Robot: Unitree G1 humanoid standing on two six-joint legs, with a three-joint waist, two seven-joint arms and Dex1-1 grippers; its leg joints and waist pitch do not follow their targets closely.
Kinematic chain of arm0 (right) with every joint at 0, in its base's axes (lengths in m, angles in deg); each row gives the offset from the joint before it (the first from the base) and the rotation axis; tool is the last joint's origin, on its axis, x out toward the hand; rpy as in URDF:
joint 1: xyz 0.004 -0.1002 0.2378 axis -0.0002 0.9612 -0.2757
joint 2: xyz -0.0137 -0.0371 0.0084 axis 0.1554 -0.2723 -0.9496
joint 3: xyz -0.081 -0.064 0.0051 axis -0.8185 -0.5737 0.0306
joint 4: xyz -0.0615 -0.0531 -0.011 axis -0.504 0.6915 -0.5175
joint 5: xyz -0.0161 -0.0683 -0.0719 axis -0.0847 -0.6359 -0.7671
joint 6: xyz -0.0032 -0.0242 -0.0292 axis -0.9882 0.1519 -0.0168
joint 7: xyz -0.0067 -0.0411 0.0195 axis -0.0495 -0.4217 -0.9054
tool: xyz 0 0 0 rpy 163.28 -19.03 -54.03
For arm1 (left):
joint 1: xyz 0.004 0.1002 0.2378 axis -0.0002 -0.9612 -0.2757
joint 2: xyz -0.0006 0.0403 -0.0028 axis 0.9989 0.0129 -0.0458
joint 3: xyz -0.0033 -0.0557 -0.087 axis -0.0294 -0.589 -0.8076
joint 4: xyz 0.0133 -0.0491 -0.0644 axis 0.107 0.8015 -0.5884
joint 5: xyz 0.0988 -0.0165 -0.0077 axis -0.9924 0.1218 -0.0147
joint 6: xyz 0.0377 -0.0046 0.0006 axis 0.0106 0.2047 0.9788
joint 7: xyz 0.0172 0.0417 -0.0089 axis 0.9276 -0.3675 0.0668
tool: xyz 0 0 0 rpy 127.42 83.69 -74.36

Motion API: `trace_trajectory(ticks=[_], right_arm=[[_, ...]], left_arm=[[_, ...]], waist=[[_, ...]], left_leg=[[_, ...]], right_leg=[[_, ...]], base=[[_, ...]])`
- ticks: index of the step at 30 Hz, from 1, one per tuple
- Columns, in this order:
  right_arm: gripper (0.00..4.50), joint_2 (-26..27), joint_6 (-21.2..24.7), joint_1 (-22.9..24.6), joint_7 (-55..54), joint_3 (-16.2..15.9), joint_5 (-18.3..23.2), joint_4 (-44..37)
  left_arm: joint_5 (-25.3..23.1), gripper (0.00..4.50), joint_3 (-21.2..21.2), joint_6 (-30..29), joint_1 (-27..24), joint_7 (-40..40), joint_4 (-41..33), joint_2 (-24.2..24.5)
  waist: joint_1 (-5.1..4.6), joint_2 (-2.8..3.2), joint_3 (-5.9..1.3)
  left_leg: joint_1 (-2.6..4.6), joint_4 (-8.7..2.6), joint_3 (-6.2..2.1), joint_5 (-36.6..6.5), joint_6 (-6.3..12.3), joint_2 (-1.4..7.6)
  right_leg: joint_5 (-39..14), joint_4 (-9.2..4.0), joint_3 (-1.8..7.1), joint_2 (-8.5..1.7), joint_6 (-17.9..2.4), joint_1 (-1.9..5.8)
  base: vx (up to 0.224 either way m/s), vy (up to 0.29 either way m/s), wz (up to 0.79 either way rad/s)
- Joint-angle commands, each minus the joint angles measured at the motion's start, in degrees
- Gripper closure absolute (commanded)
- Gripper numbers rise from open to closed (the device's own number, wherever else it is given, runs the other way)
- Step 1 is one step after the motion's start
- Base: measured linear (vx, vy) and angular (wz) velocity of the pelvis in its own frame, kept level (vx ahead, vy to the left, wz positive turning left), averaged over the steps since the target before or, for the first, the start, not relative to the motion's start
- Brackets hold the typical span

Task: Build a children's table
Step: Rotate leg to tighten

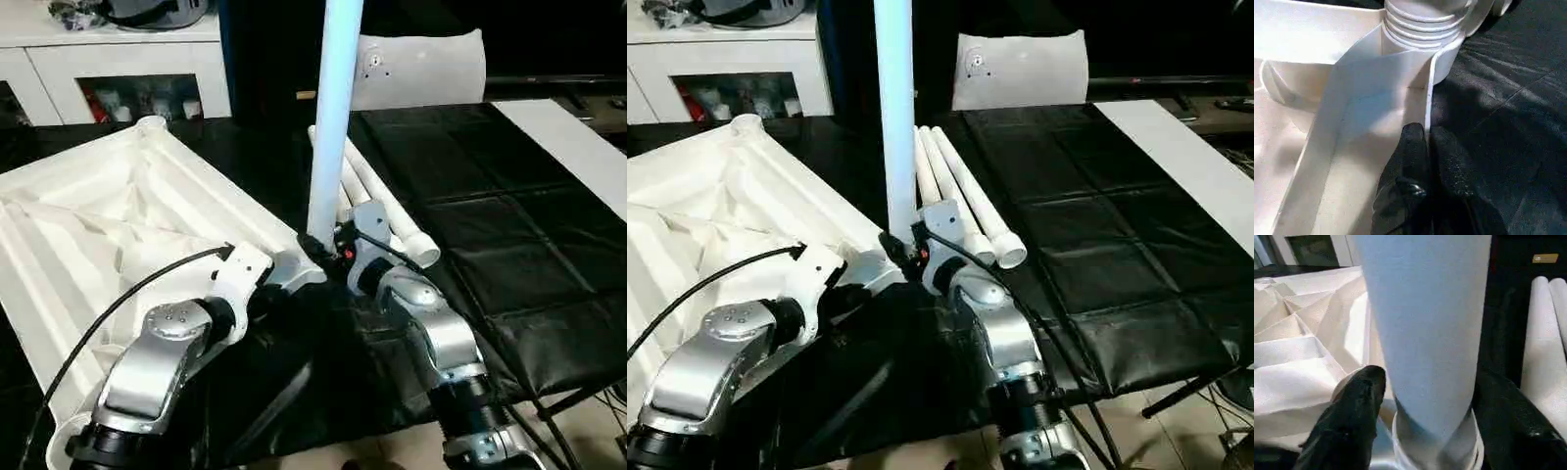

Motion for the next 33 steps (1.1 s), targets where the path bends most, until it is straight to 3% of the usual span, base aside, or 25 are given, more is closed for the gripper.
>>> trace_trajectory(ticks=[1, 6, 13, 15, 19, 26, 29, 33], right_arm=[[1.27, -0.12, 0.71, 1.17, 5.88, -5.44, 2.28, -1.70], [0.79, -7.75, -1.20, 2.22, 13.74, -3.32, 4.20, -5.78], [0.18, -15.17, -0.88, 2.20, 24.58, -2.62, 7.38, -8.20], [0.18, -19.39, -0.95, 1.81, 30.88, -4.08, 8.37, -8.48], [0.18, -22.58, -1.78, 0.51, 36.67, -5.70, 8.65, -7.06], [0.18, -25.16, -3.64, -2.33, 43.54, -7.88, 8.71, -2.88], [0.18, -25.56, -3.80, -3.25, 46.27, -8.53, 9.08, -1.30], [0.64, -25.39, -3.92, -4.21, 47.38, -9.09, 9.08, 0.26]], left_arm=[[-0.06, 4.50, -0.65, 2.57, 2.29, -0.13, -0.96, 0.36], [1.79, 4.50, -0.23, 7.46, 1.92, 8.16, 1.67, 7.10], [3.73, 4.50, 1.75, 15.98, 1.69, 18.21, 5.08, 13.72], [4.18, 4.50, 3.55, 20.96, 1.69, 24.85, 6.74, 17.68], [5.33, 4.50, 4.47, 25.06, 1.72, 31.04, 9.07, 20.35], [6.66, 4.50, 7.01, 30.83, 3.02, 39.58, 13.07, 23.28], [6.53, 4.50, 7.82, 32.56, 3.78, 41.72, 14.32, 23.68], [5.84, 4.50, 8.48, 33.83, 4.80, 42.57, 15.75, 23.64]], waist=[[0.38, 0.85, -3.07], [0.39, 0.85, -2.93], [1.23, 0.85, -3.06], [1.88, 0.47, -3.03], [2.74, 0.59, -2.95], [3.32, 0.53, -2.88], [3.36, 0.26, -2.95], [3.41, 0.37, -3.13]], left_leg=[[0.27, -4.11, -0.93, -11.89, 1.22, 2.41], [0.45, -4.10, -0.97, -14.98, 1.11, 2.36], [0.82, -4.04, -0.90, -13.14, 1.63, 2.66], [0.91, -3.97, -0.75, -13.14, 2.02, 2.64], [1.18, -4.10, -0.70, -13.61, 1.52, 2.84], [1.44, -4.20, -0.71, -15.44, 0.43, 2.85], [1.20, -4.24, -0.73, -14.67, 0.37, 2.90], [1.13, -4.09, -0.68, -13.46, 0.33, 2.90]], right_leg=[[-11.29, -3.79, 2.31, -3.63, -10.49, 3.02], [-16.05, -4.30, 2.40, -3.67, -9.25, 2.79], [-12.55, -3.79, 2.39, -3.66, -10.67, 2.63], [-12.95, -3.87, 2.44, -3.78, -10.84, 2.63], [-13.82, -3.73, 2.49, -3.90, -10.90, 2.41], [-16.42, -3.84, 2.52, -4.12, -11.02, 2.24], [-15.68, -3.61, 2.52, -4.17, -11.11, 2.52], [-14.08, -3.35, 2.50, -4.19, -11.72, 2.65]], base=[[0.000, 0.000, 0.00], [0.000, 0.000, 0.00], [0.000, 0.000, 0.00], [0.000, 0.000, 0.00], [0.000, 0.000, 0.00], [0.000, 0.000, 0.00], [0.000, 0.000, 0.00], [0.000, 0.000, 0.00]])
